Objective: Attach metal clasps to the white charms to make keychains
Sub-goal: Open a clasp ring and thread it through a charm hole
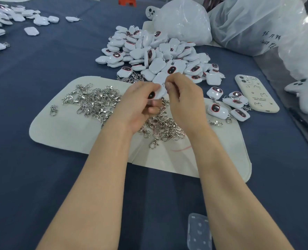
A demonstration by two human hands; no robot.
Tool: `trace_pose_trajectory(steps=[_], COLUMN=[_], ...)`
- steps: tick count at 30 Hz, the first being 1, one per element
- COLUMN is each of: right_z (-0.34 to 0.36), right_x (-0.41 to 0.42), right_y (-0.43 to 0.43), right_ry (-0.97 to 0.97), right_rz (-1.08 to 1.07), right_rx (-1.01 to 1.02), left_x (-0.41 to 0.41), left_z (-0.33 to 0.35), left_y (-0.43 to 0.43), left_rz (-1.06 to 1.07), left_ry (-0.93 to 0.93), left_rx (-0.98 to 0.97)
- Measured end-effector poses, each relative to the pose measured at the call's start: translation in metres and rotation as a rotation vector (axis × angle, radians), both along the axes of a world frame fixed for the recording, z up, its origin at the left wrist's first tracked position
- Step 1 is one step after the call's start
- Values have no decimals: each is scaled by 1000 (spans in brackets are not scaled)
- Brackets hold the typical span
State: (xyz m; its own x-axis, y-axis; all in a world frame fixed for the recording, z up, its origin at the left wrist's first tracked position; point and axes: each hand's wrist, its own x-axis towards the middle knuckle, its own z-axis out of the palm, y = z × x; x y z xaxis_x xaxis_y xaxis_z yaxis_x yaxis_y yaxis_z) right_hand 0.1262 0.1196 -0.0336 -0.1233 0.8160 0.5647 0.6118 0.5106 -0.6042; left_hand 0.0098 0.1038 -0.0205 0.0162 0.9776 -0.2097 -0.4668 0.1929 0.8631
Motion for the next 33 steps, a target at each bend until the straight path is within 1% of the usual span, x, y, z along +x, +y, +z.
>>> trace_pose_trajectory(steps=[2,4,5,6,7,8,10,11,12,13,16,18,20,23,25,26,27,29,30,31,32,33], right_z=[3,5,5,6,6,7,7,5,4,2,-2,-2,-4,-6,-5,-5,-4,-2,-1,0,1,1], right_x=[2,2,2,1,0,-2,-8,-10,-11,-11,-11,-11,-12,-8,-3,-1,2,7,10,11,12,12], right_y=[2,2,1,0,-1,-3,-5,-5,-5,-4,-3,-2,-2,-2,-1,-1,0,3,4,3,3,3], right_ry=[-88,-131,-114,-52,65,217,527,629,664,643,527,517,472,302,180,120,62,-25,-49,-67,-85,-100], right_rz=[25,44,39,28,23,36,114,149,160,148,75,32,9,-2,14,28,41,64,72,78,83,83], right_rx=[9,-16,-32,-60,-113,-191,-363,-414,-427,-408,-303,-251,-190,-104,-99,-123,-160,-230,-249,-260,-265,-268], left_x=[-5,-9,-10,-9,-7,-4,0,1,0,-1,-2,-1,0,1,1,1,1,1,1,2,2,2], left_z=[3,6,7,6,5,4,1,0,-2,-3,-4,-4,-5,-5,-5,-6,-6,-6,-5,-4,-3,-4], left_y=[1,2,2,3,3,3,3,4,5,5,6,5,6,7,7,7,7,6,5,4,3,3], left_rz=[65,104,116,125,129,128,90,57,25,0,-68,-111,-105,-7,65,100,139,206,227,243,253,259], left_ry=[291,585,674,703,673,579,257,90,-43,-140,-327,-380,-350,-197,-44,84,274,741,942,1089,1171,1208], left_rx=[80,182,228,258,264,240,132,70,15,-28,-119,-150,-159,-130,-100,-68,-18,158,267,356,420,461])
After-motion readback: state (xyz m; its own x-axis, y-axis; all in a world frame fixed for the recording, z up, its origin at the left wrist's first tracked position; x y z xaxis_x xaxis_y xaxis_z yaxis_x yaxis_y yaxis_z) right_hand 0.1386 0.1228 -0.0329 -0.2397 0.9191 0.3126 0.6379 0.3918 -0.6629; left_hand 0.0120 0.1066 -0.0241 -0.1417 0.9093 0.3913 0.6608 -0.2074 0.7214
